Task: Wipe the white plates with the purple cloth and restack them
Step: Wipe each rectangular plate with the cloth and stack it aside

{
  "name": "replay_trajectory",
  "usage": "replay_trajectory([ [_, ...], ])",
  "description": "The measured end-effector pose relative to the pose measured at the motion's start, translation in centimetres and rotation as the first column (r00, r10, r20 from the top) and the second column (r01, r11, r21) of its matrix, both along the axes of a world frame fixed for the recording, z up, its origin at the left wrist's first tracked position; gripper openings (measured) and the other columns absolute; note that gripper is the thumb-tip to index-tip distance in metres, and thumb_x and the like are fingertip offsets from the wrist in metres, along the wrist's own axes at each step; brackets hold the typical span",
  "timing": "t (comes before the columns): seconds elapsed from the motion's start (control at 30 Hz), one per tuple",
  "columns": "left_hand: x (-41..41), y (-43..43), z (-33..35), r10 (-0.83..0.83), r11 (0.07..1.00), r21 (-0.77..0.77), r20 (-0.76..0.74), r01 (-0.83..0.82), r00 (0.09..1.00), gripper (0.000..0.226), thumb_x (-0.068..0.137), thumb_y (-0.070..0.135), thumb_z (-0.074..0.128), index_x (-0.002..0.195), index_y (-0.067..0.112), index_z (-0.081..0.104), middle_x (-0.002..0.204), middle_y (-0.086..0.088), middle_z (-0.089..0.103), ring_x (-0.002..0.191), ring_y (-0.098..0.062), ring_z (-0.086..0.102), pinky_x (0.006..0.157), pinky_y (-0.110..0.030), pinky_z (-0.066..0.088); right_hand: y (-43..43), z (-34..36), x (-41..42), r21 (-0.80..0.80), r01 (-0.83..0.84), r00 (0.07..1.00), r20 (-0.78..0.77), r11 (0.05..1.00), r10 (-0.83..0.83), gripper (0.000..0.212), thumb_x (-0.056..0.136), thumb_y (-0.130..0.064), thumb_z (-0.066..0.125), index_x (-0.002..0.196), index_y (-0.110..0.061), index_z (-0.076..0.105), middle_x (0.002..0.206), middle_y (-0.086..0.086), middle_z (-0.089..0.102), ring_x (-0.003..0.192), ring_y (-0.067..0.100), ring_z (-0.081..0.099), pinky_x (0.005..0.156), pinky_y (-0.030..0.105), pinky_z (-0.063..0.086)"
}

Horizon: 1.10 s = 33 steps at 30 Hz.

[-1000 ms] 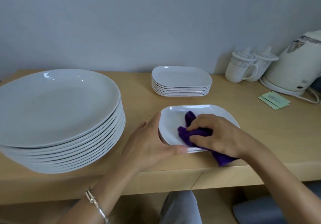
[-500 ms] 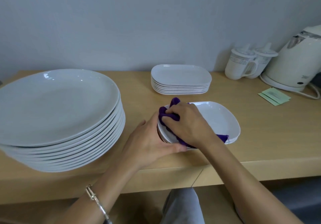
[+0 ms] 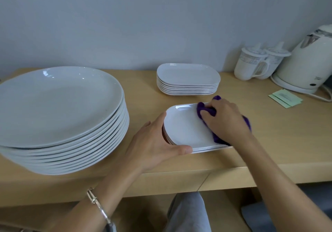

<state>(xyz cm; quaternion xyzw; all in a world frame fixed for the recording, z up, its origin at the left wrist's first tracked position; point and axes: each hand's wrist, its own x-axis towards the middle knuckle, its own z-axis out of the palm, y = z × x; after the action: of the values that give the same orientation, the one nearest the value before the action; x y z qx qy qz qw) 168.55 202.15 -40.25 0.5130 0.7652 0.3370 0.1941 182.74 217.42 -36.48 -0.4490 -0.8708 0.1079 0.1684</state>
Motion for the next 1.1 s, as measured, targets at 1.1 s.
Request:
replay_trajectory([
  [1.1, -0.7, -0.3, 0.5, -0.164, 0.984, 0.089, 0.136, 0.153, 0.977, 0.086, 0.061, 0.063, 0.075, 0.136, 0.051, 0.036, 0.124, 0.030, 0.058, 0.119, -0.005, 0.052, 0.103, -0.041, 0.043, -5.1, -0.7, -4.3, -0.005, -0.251, 0.957, -0.152, 0.968, 0.248, 0.024, 0.089, -0.033, 0.053, 0.100, -0.014, 0.062, 0.098, 0.005, 0.056, 0.094, 0.026, 0.049, 0.086, 0.036, 0.041],
])
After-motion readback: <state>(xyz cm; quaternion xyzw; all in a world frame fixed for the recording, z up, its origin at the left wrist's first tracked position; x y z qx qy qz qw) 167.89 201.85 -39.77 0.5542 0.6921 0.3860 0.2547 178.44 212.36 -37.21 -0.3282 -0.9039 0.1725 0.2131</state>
